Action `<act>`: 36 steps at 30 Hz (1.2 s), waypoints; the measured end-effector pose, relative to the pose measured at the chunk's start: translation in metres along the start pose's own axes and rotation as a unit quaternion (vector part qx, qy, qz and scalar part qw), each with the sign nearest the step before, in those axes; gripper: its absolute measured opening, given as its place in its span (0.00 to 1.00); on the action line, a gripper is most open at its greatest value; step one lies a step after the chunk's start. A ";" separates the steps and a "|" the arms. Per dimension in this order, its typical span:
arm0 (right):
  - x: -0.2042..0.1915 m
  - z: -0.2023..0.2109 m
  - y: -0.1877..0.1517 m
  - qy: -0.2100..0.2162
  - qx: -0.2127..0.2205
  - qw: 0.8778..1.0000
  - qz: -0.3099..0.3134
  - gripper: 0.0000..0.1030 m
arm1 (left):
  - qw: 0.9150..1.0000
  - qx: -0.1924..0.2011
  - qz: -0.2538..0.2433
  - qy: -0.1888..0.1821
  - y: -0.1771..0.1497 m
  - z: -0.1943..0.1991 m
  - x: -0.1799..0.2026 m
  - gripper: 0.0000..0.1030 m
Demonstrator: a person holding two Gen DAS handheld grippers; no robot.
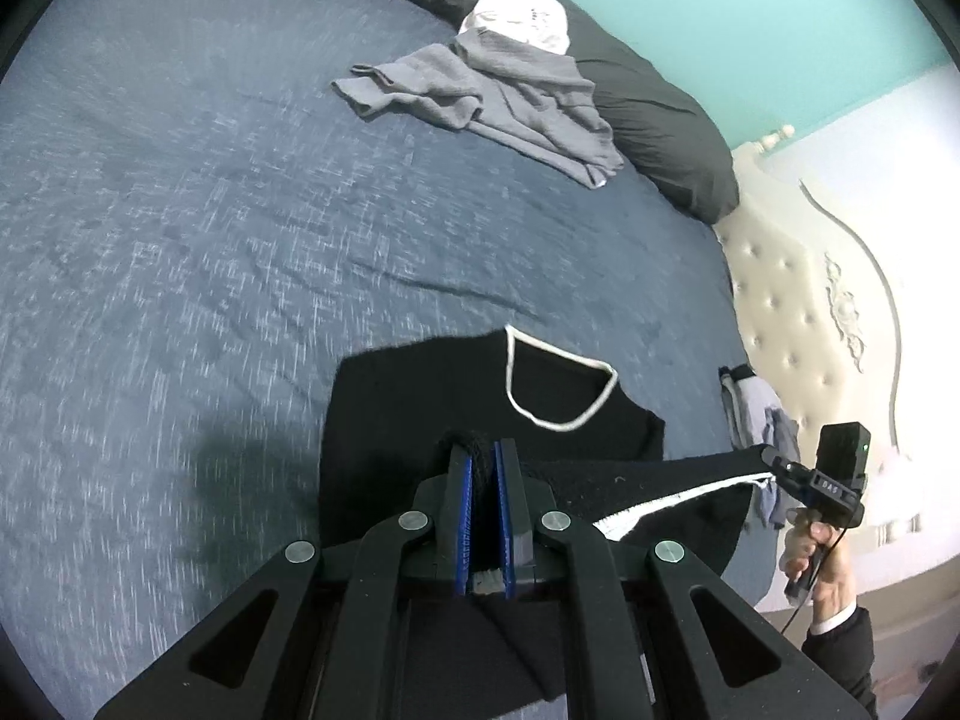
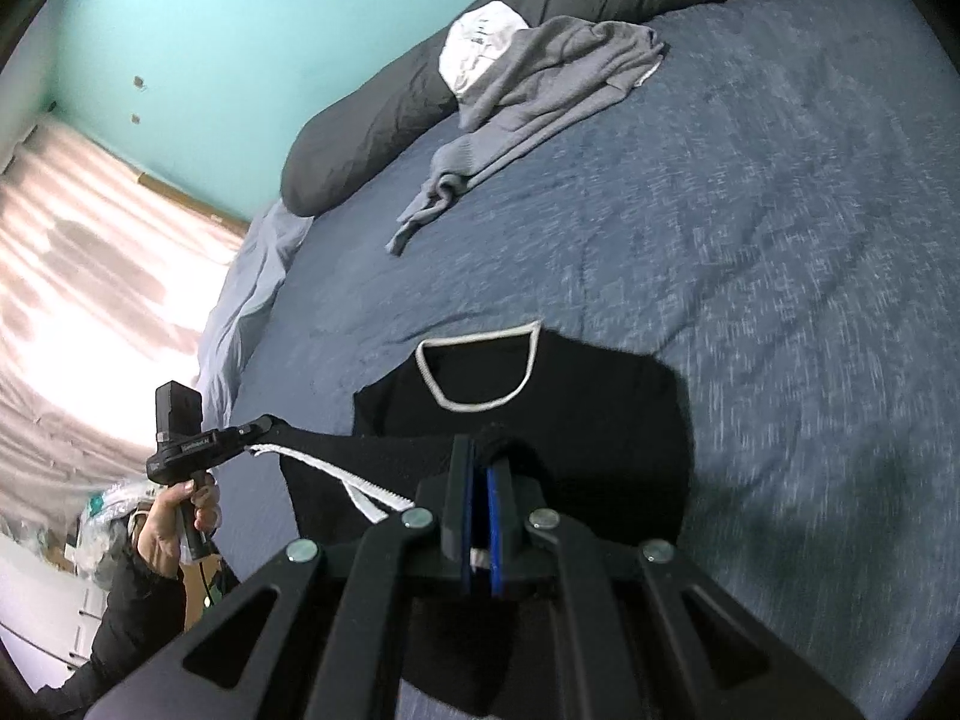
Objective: Fold clothes
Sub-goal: 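Lay the hem over the collar with both grippers and release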
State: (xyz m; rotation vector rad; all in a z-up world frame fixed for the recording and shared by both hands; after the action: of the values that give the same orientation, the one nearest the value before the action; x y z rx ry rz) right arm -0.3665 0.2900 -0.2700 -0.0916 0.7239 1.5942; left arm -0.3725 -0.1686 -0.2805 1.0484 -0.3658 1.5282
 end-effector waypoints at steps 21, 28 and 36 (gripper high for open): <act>0.066 -0.118 0.028 -0.015 -0.055 0.996 -0.068 0.05 | 0.998 -0.008 0.061 -0.003 0.024 -0.067 -0.073 0.10; 0.059 -0.109 0.030 -0.020 -0.029 0.999 -0.042 0.06 | 0.998 0.007 0.061 -0.013 0.027 -0.049 -0.064 0.16; 0.051 -0.089 0.034 -0.007 -0.013 0.999 -0.042 0.42 | 0.998 0.037 0.054 -0.005 0.031 -0.027 -0.057 0.29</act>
State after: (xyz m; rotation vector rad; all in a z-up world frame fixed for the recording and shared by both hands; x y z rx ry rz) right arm -0.4380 0.2909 -0.3507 -0.1288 0.6792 1.5226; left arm -0.4166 -0.1925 -0.3291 1.1091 -0.3815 1.6443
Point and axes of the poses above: each gripper's, at about its wrist camera, not at the fingertips, and z roughly against the way its jaws point, x to its right, y to its top, the point moved 4 cm from there along -z, roughly the way its jaws point, and after that the axes turned 14 degrees about -y, right-handed, at the moved point
